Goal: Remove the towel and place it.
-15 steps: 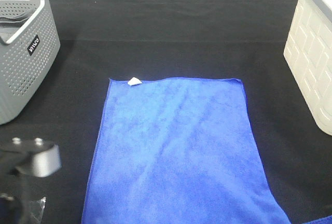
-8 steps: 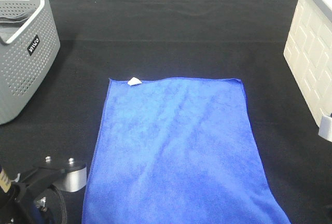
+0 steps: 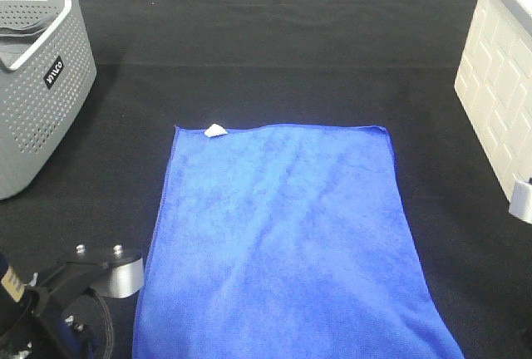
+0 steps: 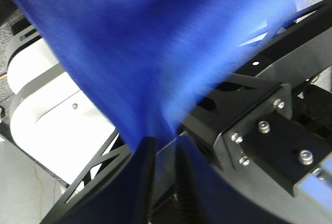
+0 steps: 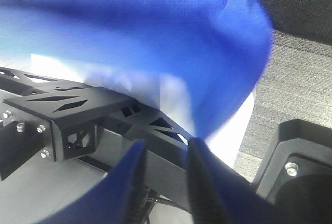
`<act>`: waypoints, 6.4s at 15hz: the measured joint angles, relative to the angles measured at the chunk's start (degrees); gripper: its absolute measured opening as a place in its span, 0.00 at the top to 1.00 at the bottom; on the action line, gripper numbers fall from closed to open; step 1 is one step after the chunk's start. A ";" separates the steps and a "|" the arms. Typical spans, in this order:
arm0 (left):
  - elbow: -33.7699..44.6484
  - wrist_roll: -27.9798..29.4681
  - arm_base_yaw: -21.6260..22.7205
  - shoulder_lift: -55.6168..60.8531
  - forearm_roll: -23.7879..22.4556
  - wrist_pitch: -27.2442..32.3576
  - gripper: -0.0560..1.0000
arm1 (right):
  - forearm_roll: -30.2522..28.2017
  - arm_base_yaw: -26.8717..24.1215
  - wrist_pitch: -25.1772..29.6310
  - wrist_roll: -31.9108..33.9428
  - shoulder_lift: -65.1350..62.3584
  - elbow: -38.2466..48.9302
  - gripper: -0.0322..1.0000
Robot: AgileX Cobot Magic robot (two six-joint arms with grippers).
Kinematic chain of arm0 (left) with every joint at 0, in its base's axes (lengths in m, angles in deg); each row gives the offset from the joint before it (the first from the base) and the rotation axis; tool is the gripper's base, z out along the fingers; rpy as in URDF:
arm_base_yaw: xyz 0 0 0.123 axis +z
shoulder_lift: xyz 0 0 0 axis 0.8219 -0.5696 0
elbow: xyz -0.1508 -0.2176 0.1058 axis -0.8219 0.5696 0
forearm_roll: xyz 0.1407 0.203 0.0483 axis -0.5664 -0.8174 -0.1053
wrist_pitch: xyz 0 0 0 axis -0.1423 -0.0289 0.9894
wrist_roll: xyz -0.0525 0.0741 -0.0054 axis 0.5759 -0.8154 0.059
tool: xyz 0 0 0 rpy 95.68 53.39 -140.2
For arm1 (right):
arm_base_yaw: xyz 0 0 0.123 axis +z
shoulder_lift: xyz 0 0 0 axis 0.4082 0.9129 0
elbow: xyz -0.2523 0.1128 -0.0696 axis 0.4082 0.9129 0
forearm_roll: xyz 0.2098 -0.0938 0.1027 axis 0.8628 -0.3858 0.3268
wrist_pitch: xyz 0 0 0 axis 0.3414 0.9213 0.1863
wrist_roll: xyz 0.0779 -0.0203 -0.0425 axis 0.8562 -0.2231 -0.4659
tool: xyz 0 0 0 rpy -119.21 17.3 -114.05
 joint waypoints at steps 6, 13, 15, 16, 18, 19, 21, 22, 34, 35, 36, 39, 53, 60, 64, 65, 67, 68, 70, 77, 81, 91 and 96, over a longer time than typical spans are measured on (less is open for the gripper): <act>-1.38 0.06 0.00 -0.06 1.03 -0.97 0.24 | 0.40 0.00 -1.03 0.00 0.00 0.00 0.33; -15.53 -0.06 7.16 -0.17 -8.14 2.23 0.23 | -5.21 -0.11 -5.04 0.57 0.06 -12.38 0.31; -17.36 -2.81 13.35 -0.17 -9.22 2.41 0.23 | -10.26 -0.11 -6.88 2.12 1.49 -18.68 0.31; -18.16 -4.53 15.81 -0.17 -9.51 2.46 0.23 | -12.66 -0.11 -7.68 3.55 2.81 -21.37 0.31; -19.42 -6.93 19.65 -0.17 -9.63 3.38 0.23 | -17.07 -0.11 -8.54 5.10 5.33 -25.50 0.31; -19.42 -7.16 20.51 -0.17 -9.85 3.55 0.23 | -19.14 -0.11 -9.34 5.21 5.44 -26.59 0.31; -19.42 -7.33 20.68 -0.17 -11.12 3.21 0.23 | -20.68 -0.11 -9.85 6.07 5.44 -27.04 0.31; -19.42 -7.33 20.68 -0.17 -11.57 2.41 0.23 | -20.80 -0.11 -9.85 7.79 5.44 -27.10 0.31; -38.67 -8.19 26.47 -13.98 -19.65 3.90 0.10 | 1.49 -11.86 2.06 -11.00 33.06 -51.85 0.17; -40.74 -9.00 28.07 -16.21 -19.77 4.07 0.10 | 1.55 -12.09 2.06 -11.75 36.21 -53.80 0.17; -42.80 -9.91 29.22 -18.39 -19.42 4.98 0.10 | 1.43 -12.20 2.06 -12.03 39.08 -55.63 0.17; -49.39 -13.06 33.23 -26.13 -14.50 8.31 0.10 | 1.43 -12.20 2.12 -12.49 48.19 -61.59 0.17; -82.22 -13.52 35.52 -58.56 -7.68 18.45 0.10 | -0.29 -14.32 2.12 -13.52 72.71 -80.79 0.17; -82.28 -13.12 35.52 -59.24 -7.51 17.93 0.10 | -0.11 -14.67 0.40 -13.52 77.81 -80.79 0.17; -82.28 -13.12 35.52 -59.24 -7.73 16.44 0.10 | -0.11 -14.67 0.23 -13.46 79.70 -80.79 0.17; -82.28 -13.06 35.52 -59.24 -7.73 16.44 0.10 | -0.17 -14.67 0.17 -13.46 79.76 -80.79 0.17; -82.28 -13.01 35.52 -59.24 -7.62 15.87 0.10 | -0.29 -14.67 0.17 -13.46 80.04 -81.07 0.17; -82.28 -12.95 35.52 -59.24 -7.56 15.47 0.10 | -0.29 -14.67 0.17 -13.46 80.04 -81.07 0.17; -82.28 -12.20 35.35 -59.24 -7.45 15.24 0.10 | 0.00 -14.67 0.17 -13.46 80.04 -81.07 0.17; -82.28 -9.74 28.82 -59.24 -7.51 14.04 0.17 | 1.43 -11.97 -1.09 -13.46 80.33 -81.07 0.19; -82.28 -7.85 27.22 -59.42 -7.62 13.41 0.23 | 0.80 -8.65 -2.81 -13.46 80.33 -81.07 0.24; -82.28 -7.33 27.04 -59.64 -9.97 12.20 0.92 | -2.52 -7.28 -7.10 -13.35 81.02 -80.84 0.97; -83.08 -7.33 27.04 -59.59 -16.21 11.80 0.95 | -5.84 -6.70 -7.39 -13.35 80.67 -81.36 0.97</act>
